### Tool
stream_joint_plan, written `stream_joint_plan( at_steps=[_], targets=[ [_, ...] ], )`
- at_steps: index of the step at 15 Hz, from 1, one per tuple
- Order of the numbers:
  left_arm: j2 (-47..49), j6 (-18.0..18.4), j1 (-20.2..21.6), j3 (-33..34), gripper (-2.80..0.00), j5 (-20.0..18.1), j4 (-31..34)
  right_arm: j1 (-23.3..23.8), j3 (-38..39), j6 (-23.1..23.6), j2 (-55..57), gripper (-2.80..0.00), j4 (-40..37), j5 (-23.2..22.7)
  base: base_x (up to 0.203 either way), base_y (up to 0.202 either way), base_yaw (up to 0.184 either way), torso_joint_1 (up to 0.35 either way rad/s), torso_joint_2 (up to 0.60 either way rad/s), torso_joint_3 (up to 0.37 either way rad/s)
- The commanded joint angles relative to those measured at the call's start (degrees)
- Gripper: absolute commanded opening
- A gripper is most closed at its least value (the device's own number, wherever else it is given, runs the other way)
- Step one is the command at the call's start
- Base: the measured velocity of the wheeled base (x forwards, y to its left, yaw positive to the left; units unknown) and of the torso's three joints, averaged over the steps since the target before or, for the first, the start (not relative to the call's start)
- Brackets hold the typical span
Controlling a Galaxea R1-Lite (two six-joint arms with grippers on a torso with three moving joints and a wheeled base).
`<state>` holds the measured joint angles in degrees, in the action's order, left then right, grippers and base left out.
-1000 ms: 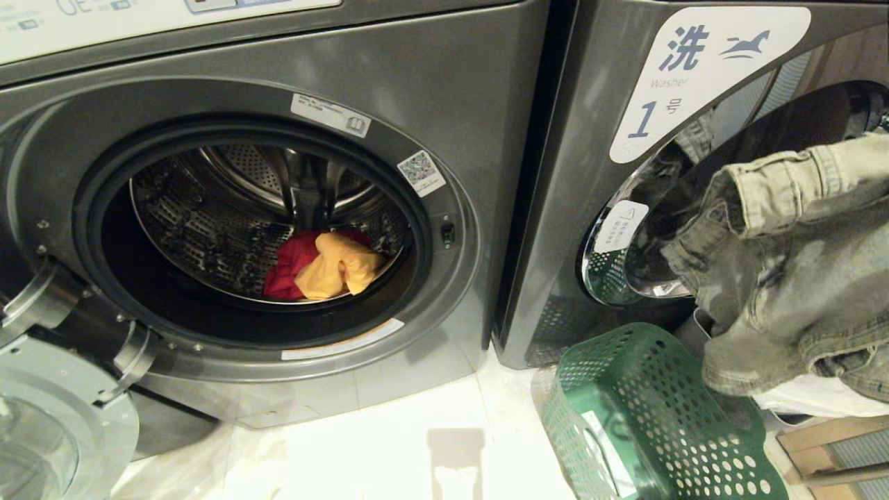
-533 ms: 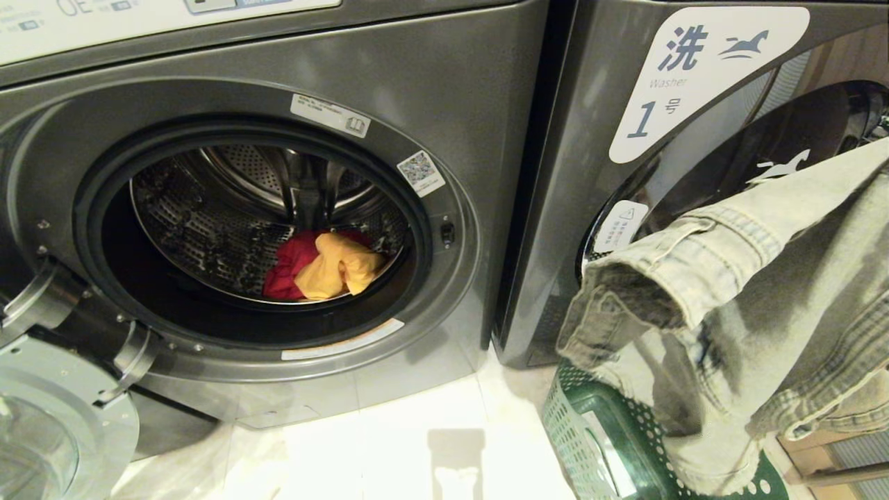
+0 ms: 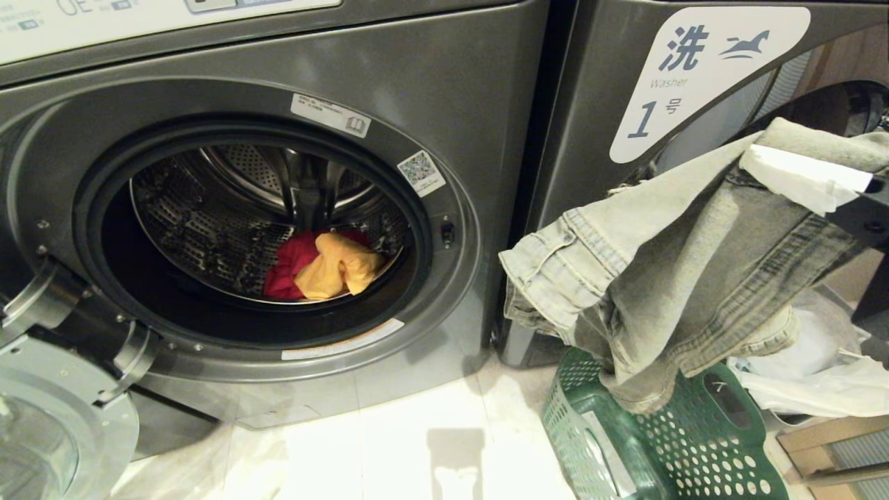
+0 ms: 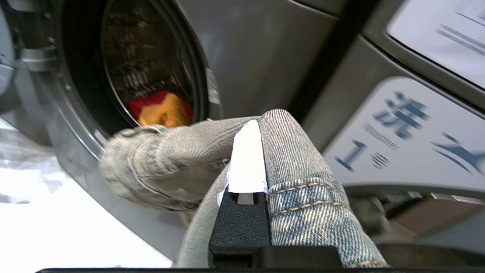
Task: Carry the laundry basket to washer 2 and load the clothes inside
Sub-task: Place the clothes into the washing machine
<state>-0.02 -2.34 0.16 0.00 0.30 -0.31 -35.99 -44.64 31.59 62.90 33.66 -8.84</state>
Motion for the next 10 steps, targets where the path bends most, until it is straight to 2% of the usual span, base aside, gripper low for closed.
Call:
stream_joint_plan(
  at_steps=[1,6,10],
  targets=[
    [0.0,0.0,0.0,0.0,-2.80,0.0,0.0,-1.8,0.2,0.2,3.0,-2.80,1.3,0.0,0.000,0.000,0.000,0.000,0.00,0.000],
    [0.0,0.0,0.0,0.0,-2.80,0.0,0.0,-2.3,2.0,0.1,3.5,-2.80,2.5,0.0,0.000,-0.002,0.013,0.000,0.00,0.000],
    [0.0,0.0,0.0,0.0,-2.80,0.0,0.0,-2.3,3.6,0.0,3.5,-2.80,3.9,0.3,-0.001,-0.009,0.158,0.003,0.00,0.003]
  ],
)
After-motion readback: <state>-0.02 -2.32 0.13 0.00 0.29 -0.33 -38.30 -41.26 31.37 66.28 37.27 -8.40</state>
